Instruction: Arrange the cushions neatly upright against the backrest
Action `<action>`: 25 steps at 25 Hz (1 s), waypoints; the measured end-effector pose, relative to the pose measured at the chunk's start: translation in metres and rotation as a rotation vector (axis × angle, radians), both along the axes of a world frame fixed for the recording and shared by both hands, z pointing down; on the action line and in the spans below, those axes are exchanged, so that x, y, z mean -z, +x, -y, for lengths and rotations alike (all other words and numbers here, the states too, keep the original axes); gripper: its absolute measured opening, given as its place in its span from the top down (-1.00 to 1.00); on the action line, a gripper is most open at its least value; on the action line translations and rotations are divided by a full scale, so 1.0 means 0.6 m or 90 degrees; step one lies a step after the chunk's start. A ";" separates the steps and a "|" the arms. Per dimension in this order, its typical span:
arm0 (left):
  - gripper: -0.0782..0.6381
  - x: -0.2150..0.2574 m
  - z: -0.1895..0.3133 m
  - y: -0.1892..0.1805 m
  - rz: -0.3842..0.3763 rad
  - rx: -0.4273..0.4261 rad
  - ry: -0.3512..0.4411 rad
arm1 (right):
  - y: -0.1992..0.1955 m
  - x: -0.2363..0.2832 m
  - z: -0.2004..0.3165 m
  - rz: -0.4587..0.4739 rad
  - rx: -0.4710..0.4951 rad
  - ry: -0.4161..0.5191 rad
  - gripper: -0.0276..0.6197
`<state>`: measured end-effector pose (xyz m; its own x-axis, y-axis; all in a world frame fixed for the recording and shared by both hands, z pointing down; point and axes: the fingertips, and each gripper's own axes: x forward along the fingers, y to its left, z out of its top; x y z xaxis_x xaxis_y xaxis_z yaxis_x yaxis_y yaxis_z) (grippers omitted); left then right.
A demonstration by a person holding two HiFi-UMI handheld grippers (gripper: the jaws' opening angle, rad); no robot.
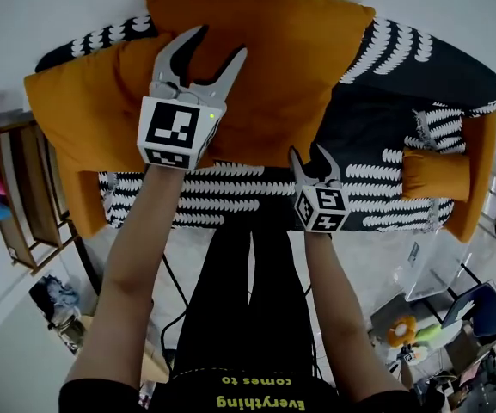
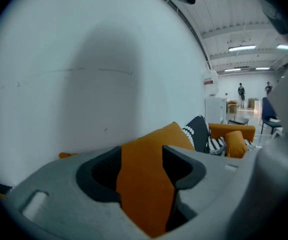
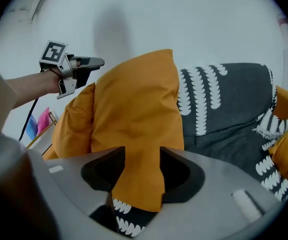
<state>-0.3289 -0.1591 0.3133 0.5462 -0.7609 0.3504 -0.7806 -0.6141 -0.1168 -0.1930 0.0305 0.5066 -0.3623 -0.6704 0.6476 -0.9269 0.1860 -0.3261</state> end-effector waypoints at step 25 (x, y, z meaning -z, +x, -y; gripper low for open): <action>0.53 -0.049 0.059 0.081 0.130 -0.053 -0.041 | 0.024 -0.079 0.029 0.036 0.053 -0.092 0.68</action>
<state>-0.2805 -0.1944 0.3426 0.5183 -0.6886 0.5072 -0.6912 -0.6865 -0.2257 -0.1784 0.0129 0.5543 -0.4512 -0.5374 0.7124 -0.8897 0.2085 -0.4062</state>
